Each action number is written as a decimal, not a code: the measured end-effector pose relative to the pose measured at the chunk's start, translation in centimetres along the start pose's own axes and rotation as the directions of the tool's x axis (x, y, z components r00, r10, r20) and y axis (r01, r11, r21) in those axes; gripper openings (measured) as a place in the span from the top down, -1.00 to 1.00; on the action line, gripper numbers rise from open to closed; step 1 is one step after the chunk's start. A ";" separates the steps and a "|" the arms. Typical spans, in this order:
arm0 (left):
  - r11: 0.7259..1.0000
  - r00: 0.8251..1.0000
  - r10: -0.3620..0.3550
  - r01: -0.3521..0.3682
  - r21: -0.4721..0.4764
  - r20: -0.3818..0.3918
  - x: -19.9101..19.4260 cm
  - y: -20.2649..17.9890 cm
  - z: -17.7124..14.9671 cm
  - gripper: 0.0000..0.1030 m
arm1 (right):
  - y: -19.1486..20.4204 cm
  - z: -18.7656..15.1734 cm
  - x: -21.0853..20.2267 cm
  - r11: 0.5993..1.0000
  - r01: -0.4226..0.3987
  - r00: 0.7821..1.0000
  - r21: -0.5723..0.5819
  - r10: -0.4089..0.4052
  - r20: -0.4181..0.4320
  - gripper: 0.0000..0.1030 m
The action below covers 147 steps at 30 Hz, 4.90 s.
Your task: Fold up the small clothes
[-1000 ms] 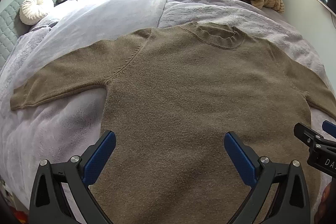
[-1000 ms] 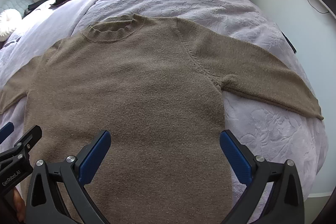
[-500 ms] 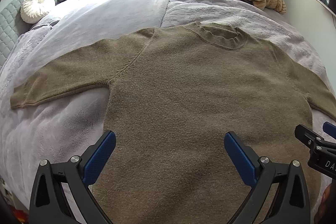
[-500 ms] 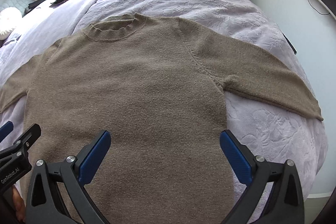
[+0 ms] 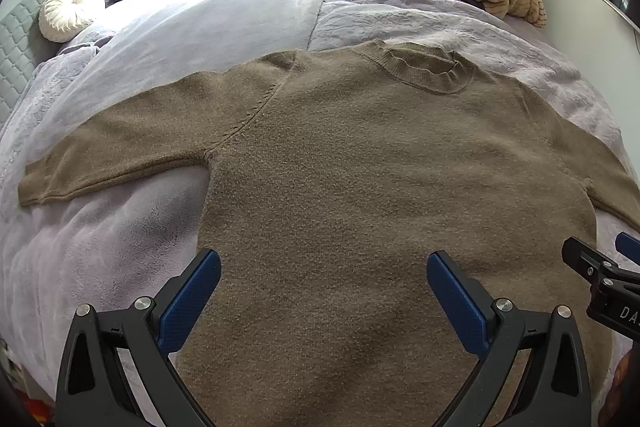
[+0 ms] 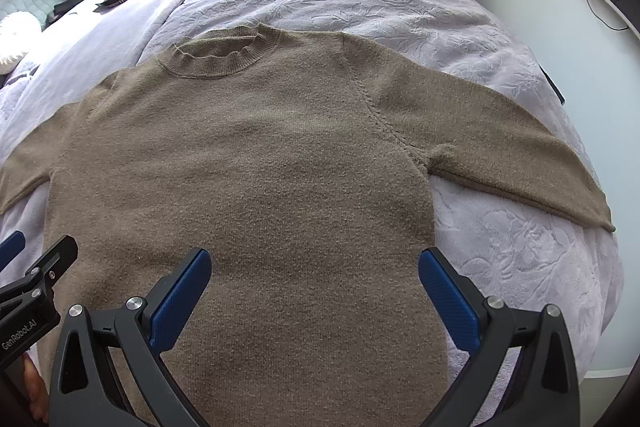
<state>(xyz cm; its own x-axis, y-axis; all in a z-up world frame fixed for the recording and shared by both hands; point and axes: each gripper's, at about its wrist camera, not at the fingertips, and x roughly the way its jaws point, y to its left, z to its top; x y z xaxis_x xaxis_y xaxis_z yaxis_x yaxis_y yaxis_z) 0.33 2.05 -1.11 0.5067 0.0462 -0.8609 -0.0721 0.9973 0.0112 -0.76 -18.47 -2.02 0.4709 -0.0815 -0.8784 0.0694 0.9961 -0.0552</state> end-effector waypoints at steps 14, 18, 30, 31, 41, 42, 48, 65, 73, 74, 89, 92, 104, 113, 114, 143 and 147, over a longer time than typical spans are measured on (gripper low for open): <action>1.000 1.000 0.009 -0.009 0.014 -0.017 0.6 0.5 0.3 -1.00 | 0.6 0.1 0.4 1.000 0.006 1.000 -0.004 -0.006 -0.014 -1.00; 0.999 1.000 0.030 -0.030 0.027 -0.010 0.7 0.8 0.5 -1.00 | 0.9 0.2 0.6 1.000 0.005 1.000 -0.009 -0.006 -0.019 -1.00; 0.998 0.997 -0.066 0.066 -0.020 -0.024 1.5 3.1 0.6 -1.00 | 2.7 0.2 0.4 1.000 -0.024 1.000 -0.020 0.024 -0.018 -1.00; 0.997 0.997 -0.078 0.077 -0.029 -0.021 1.6 3.5 0.6 -1.00 | 3.2 0.1 0.3 0.999 -0.033 0.999 -0.025 0.033 -0.016 -1.00; 0.959 0.988 -0.113 0.136 -0.249 0.104 2.2 18.4 0.7 -1.00 | 9.5 -1.3 -0.7 0.984 -0.131 0.991 -0.121 0.130 -0.014 -1.00; 0.944 0.989 -0.099 0.128 -0.304 0.109 2.7 21.3 0.4 -1.00 | 10.2 -1.5 -0.7 0.982 -0.141 0.990 -0.128 0.139 -0.018 -1.00; 0.793 0.988 -0.096 0.151 -0.590 0.125 5.9 32.5 -1.0 -1.00 | 14.4 -2.1 -1.1 0.965 -0.187 0.982 -0.184 0.182 -0.044 -1.00; 0.756 0.885 -0.158 0.393 -0.524 0.437 5.1 37.6 -0.4 0.85 | 15.4 -2.4 -1.9 0.949 -0.269 0.963 -0.166 0.265 -0.043 -1.00; 0.820 0.767 -0.353 0.529 -0.216 0.536 -0.6 26.2 7.6 0.85 | 11.0 -2.2 -2.8 0.950 -0.303 0.952 -0.080 0.306 0.021 -1.00; 0.819 0.757 -0.379 0.542 -0.187 0.533 -1.2 24.3 8.3 0.85 | 10.3 -2.2 -2.9 0.950 -0.305 0.951 -0.067 0.307 0.028 -1.00; 0.861 0.854 -0.502 0.478 0.172 0.139 6.7 -6.4 10.1 0.85 | -5.5 -3.2 0.6 0.930 -0.283 0.959 0.235 0.279 0.050 -1.00; 0.886 0.891 -0.448 0.432 0.169 0.073 9.1 -7.3 9.3 0.62 | -7.4 -3.6 1.6 0.909 -0.308 0.950 0.279 0.307 0.051 -1.00; 0.919 0.894 -0.388 0.355 0.174 0.224 3.5 1.9 9.9 -0.64 | -0.3 0.8 0.4 0.970 -0.211 0.967 -0.123 0.225 0.118 -1.00; 0.961 0.971 -0.238 0.241 -0.133 0.035 11.4 14.0 11.5 -0.64 | 15.3 3.1 3.1 0.739 0.157 0.946 -0.655 0.078 0.314 -0.99; 0.952 0.965 -0.264 0.260 -0.159 -0.004 12.5 14.6 11.3 -0.64 | 16.3 3.1 3.7 0.711 0.185 0.942 -0.679 0.068 0.328 -0.99; 0.917 0.919 -0.387 0.376 -0.133 -0.075 15.9 14.1 12.4 -0.45 | 10.6 5.8 10.4 0.455 -0.822 0.490 0.342 0.872 0.017 -0.13; 0.874 0.876 -0.475 0.460 -0.155 -0.083 16.0 15.0 12.8 0.45 | 18.2 5.4 12.9 0.443 -0.806 0.475 0.394 0.880 -0.017 -0.03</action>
<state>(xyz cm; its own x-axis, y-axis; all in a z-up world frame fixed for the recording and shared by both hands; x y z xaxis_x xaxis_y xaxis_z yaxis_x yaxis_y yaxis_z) 18.40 18.47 -8.20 0.4071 -0.4384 -0.8013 0.0370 0.8845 -0.4651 11.35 -1.63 -11.77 0.2696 0.8383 -0.4738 -0.0026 0.4927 0.8702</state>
